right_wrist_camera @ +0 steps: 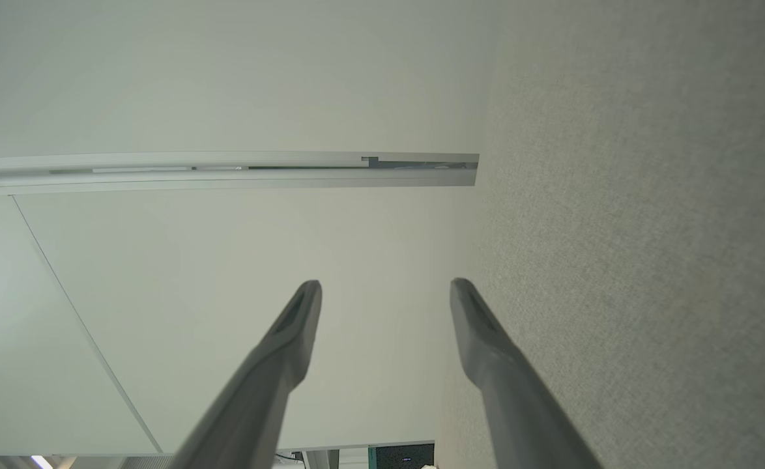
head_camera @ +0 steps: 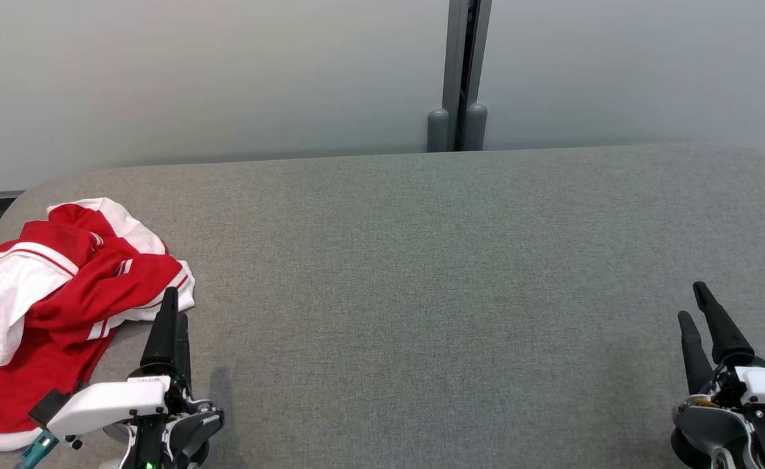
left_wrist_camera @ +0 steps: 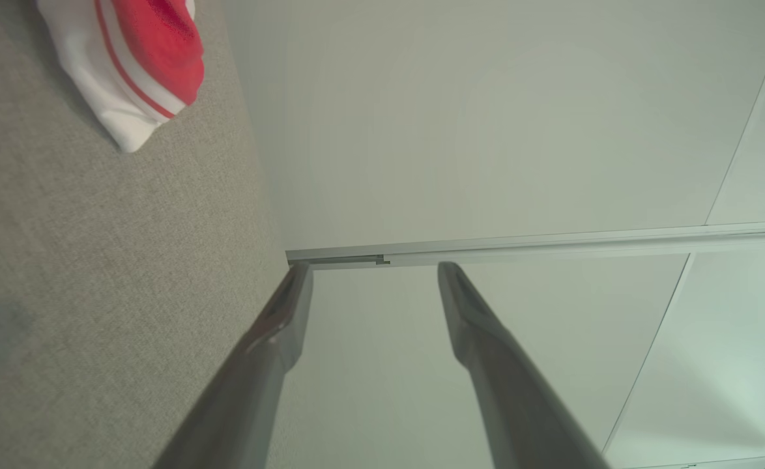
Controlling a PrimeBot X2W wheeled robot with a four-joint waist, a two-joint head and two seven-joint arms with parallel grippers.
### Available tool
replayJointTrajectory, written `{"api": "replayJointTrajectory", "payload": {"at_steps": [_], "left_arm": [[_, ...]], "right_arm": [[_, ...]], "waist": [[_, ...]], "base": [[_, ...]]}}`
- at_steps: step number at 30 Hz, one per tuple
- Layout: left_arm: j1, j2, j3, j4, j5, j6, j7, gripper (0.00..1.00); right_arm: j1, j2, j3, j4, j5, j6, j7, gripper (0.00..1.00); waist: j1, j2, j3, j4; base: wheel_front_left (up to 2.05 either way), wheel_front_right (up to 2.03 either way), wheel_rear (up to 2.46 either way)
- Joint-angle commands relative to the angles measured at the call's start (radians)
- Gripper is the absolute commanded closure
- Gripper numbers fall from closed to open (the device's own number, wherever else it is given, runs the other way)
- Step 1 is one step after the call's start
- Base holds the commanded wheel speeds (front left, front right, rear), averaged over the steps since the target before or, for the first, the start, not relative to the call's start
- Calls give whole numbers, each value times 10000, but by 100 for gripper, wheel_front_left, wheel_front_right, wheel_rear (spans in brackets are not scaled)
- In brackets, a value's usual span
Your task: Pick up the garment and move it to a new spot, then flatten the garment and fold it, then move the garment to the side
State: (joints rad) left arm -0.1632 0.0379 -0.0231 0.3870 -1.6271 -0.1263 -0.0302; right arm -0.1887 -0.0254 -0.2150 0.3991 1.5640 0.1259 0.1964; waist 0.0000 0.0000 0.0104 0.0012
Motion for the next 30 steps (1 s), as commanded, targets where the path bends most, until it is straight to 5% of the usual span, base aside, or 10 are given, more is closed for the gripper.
{"api": "replayJointTrajectory", "payload": {"at_steps": [1,19,30], "left_arm": [[-216,45,-17,-278,84,-32,-68,0],[-36,101,-159,-1096,1532,-39,-617,0],[134,90,-166,-1468,3317,-43,-897,0]], "right_arm": [[-177,-111,116,-285,-67,13,-140,0],[2,-155,1091,-1440,-927,24,-1211,0],[121,-177,1816,-1727,-2523,31,-1765,0]], "waist": [[0,0,-1,2],[0,0,-32,5],[0,0,-101,-5]], "base": [[0,0,0],[0,0,0],[0,0,0]]}}
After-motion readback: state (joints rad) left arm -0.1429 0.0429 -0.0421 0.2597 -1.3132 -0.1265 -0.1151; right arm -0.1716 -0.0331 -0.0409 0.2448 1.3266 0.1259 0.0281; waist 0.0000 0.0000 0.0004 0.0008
